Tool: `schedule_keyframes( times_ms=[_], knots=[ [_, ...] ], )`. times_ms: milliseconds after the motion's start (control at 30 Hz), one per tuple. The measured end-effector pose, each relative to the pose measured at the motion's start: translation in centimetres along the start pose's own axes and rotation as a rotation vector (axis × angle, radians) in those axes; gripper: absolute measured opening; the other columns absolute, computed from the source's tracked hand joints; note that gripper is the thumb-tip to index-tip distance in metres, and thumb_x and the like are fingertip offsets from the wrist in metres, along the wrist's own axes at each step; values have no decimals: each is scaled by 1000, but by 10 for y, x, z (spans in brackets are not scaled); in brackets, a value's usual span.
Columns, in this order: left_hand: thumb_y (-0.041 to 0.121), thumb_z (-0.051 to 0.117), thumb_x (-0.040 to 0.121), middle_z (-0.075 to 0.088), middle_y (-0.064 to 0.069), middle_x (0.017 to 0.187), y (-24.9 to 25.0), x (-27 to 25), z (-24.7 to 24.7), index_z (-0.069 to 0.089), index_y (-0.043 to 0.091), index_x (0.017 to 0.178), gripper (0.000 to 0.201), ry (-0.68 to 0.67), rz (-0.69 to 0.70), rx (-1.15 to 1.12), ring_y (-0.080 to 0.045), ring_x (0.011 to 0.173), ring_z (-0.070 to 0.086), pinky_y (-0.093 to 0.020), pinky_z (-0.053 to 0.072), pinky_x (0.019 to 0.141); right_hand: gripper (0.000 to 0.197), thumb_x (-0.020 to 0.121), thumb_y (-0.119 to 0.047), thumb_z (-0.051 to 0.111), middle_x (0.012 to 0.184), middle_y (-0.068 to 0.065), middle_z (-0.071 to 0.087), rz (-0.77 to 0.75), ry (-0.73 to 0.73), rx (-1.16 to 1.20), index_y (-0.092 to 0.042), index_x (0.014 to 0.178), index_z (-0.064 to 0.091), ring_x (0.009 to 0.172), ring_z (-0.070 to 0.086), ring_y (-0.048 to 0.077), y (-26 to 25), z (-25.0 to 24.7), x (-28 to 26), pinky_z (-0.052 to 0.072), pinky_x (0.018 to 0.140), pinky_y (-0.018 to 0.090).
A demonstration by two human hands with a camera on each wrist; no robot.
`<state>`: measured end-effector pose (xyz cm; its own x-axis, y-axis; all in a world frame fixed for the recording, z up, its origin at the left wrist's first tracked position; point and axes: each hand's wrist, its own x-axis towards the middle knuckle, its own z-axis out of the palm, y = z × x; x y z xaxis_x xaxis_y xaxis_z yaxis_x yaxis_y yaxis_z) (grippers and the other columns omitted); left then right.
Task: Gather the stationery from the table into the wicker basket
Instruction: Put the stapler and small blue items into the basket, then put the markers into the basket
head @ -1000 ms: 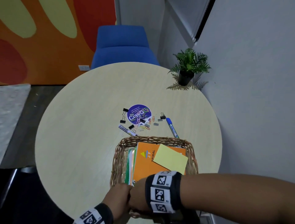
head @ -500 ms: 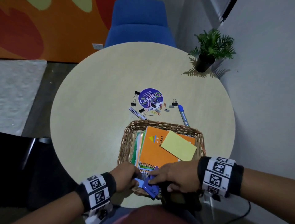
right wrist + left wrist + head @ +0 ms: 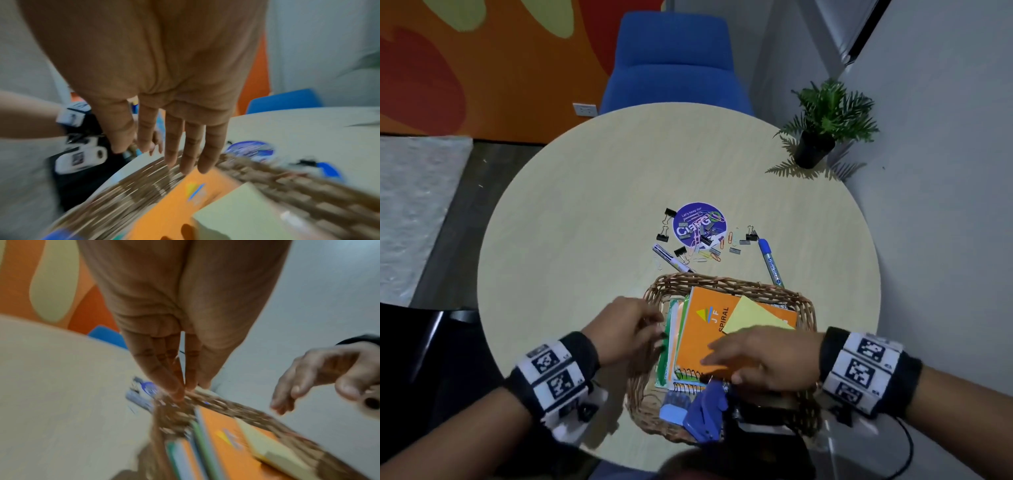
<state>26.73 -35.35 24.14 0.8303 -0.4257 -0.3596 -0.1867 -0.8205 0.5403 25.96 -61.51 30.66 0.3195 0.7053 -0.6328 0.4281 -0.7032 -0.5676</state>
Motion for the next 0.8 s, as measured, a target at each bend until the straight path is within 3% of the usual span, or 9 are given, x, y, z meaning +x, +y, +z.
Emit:
schedule_keyframes(
  times_ms=[100,167,233,333,433,533,667,800],
  knots=[
    [25,59,89,70,-2,102,-23,50,-36,67,18,105,19,160,-5,141,-18,89,64,-33,51,84,38,97,-28,56,135,-2,60,187,372,40,-23,134,55,118,57,16,43,-42,-1,45,102,33],
    [22,58,89,67,-4,108,-38,88,-45,66,17,108,21,166,8,219,-23,97,62,-35,50,87,31,95,-26,59,122,4,67,380,534,15,-19,125,61,97,61,18,85,-67,8,48,89,30],
    [19,56,89,64,-7,112,-48,121,-44,67,16,108,22,97,27,307,-27,104,59,-38,50,87,27,93,-29,62,114,6,69,580,494,-30,-16,117,63,88,58,19,127,-85,21,46,82,29],
    [19,57,86,63,-9,110,-53,146,-32,68,16,107,23,29,49,408,-29,107,57,-39,51,82,35,88,-39,67,106,10,72,764,298,-21,-8,105,68,83,60,23,170,-89,45,47,77,30],
    [23,62,83,63,-9,110,-56,156,-19,67,16,108,26,34,92,440,-30,108,55,-40,51,81,43,75,-55,73,83,7,74,823,225,18,-13,83,70,68,62,22,195,-79,69,51,69,31],
    [28,60,84,60,-5,114,-57,161,-12,62,21,112,29,10,131,542,-27,108,52,-38,47,80,50,70,-64,72,66,1,58,824,220,-52,-17,67,56,62,56,21,204,-76,86,43,60,29],
    [29,51,90,58,-3,118,-53,158,-13,58,22,116,28,-28,123,632,-25,113,50,-38,43,85,41,78,-48,73,64,0,49,823,260,-59,-14,76,51,64,53,24,203,-75,97,38,59,27],
    [19,48,94,59,-7,116,-41,134,-36,58,17,114,23,5,32,556,-27,107,55,-38,46,82,35,82,-41,70,63,1,48,836,293,-66,-11,80,53,64,53,25,203,-80,90,37,56,27]
  ],
)
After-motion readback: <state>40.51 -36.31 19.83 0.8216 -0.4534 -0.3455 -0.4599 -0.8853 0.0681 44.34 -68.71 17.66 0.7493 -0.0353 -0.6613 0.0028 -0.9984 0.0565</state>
